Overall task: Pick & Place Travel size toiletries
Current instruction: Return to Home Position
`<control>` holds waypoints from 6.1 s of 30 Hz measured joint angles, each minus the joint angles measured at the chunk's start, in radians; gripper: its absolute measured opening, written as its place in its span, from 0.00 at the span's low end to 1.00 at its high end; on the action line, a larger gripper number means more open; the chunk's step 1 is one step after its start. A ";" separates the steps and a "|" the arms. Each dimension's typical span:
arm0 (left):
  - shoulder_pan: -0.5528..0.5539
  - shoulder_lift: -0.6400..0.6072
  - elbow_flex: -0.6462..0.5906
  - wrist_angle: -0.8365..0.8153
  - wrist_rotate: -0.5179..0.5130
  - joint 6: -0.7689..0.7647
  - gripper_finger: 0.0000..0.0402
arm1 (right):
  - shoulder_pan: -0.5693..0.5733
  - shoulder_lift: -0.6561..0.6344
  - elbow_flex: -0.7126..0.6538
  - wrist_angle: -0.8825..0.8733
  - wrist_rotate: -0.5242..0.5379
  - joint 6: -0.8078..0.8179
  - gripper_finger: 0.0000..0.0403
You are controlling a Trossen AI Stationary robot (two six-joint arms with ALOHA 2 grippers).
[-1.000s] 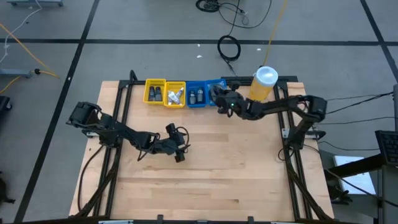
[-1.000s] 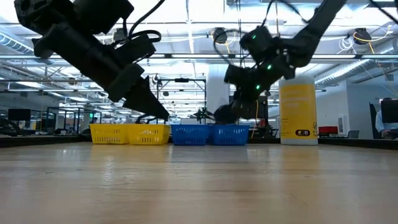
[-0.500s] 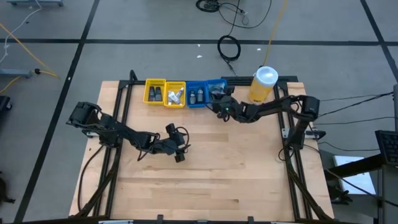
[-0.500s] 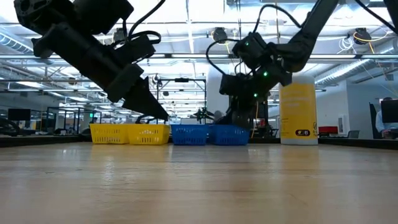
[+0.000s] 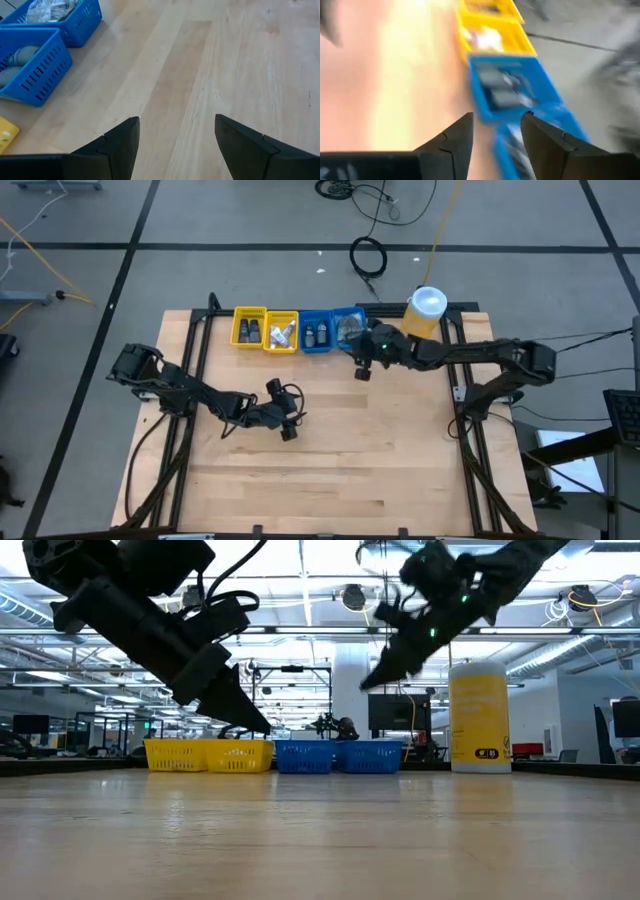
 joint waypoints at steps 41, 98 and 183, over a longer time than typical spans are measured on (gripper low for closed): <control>0.000 0.001 0.000 -0.002 0.012 -0.028 0.64 | 0.118 -1.294 -0.770 -0.036 -0.400 0.622 0.22; 0.262 -1.073 -0.416 -0.179 0.430 0.210 0.01 | 0.282 -1.313 -0.856 -0.101 -0.135 0.549 0.11; 0.211 -1.577 -0.610 -0.225 0.458 0.269 0.05 | 0.282 -1.312 -0.856 -0.087 -0.135 0.549 0.11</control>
